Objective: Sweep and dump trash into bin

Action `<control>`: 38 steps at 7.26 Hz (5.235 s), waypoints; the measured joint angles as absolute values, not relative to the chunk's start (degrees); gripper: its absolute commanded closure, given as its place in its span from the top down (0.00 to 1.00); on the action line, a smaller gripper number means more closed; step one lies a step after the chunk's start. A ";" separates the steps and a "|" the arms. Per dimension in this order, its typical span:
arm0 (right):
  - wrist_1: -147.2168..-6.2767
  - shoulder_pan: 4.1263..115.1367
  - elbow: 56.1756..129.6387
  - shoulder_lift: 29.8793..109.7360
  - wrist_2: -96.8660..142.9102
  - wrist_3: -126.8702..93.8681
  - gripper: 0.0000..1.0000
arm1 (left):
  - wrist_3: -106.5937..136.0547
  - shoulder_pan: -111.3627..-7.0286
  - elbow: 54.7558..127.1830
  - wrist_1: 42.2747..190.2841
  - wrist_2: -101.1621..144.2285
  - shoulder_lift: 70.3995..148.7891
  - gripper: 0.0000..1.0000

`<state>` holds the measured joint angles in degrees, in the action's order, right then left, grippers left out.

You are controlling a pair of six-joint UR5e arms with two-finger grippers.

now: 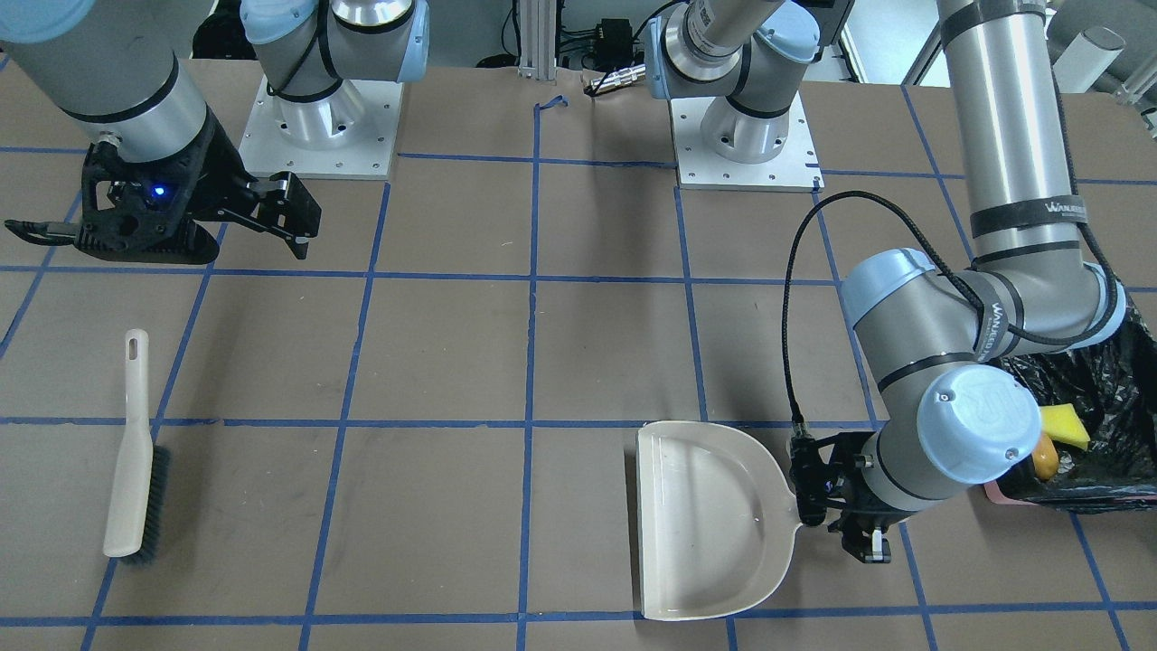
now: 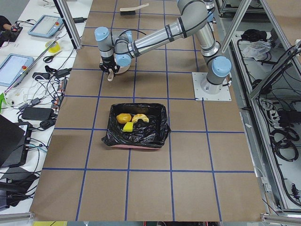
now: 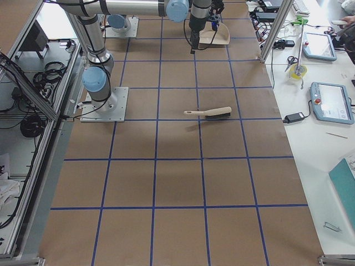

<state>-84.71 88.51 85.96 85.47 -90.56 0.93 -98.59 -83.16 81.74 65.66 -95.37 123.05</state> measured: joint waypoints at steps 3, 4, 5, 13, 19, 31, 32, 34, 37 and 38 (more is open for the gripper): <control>-84.62 88.59 85.96 85.43 -90.88 0.98 1.00 | -98.48 -84.00 82.51 64.99 -95.74 122.98 0.00; -84.53 88.59 85.96 85.43 -90.93 1.07 1.00 | -98.47 -83.89 82.52 64.92 -95.78 122.99 0.00; -84.40 88.59 85.96 85.43 -90.94 1.10 1.00 | -98.56 -83.49 82.56 64.88 -95.77 123.02 0.00; -84.21 88.59 86.24 85.86 -90.84 1.04 1.00 | -97.75 -83.21 84.23 63.24 -96.84 123.11 1.00; -84.50 88.63 86.31 85.87 -90.88 1.05 1.00 | -88.49 -83.70 86.27 64.45 -98.75 115.88 1.00; -84.51 88.59 86.31 85.84 -90.88 1.05 1.00 | -29.72 -83.71 95.87 78.15 -91.63 88.67 1.00; -84.49 88.59 86.31 85.86 -90.88 1.05 1.00 | -19.15 -84.01 92.59 82.78 -91.58 89.22 1.00; -84.47 88.59 86.32 85.87 -90.88 1.05 1.00 | -3.22 -86.87 85.50 89.85 -91.65 91.65 1.00; -84.48 88.62 86.39 85.87 -90.88 1.05 1.00 | 2.43 -92.04 83.93 91.35 -92.37 92.71 1.00; -84.50 88.61 86.39 85.87 -90.88 1.07 1.00 | 0.61 -92.41 85.09 91.29 -92.40 91.97 1.00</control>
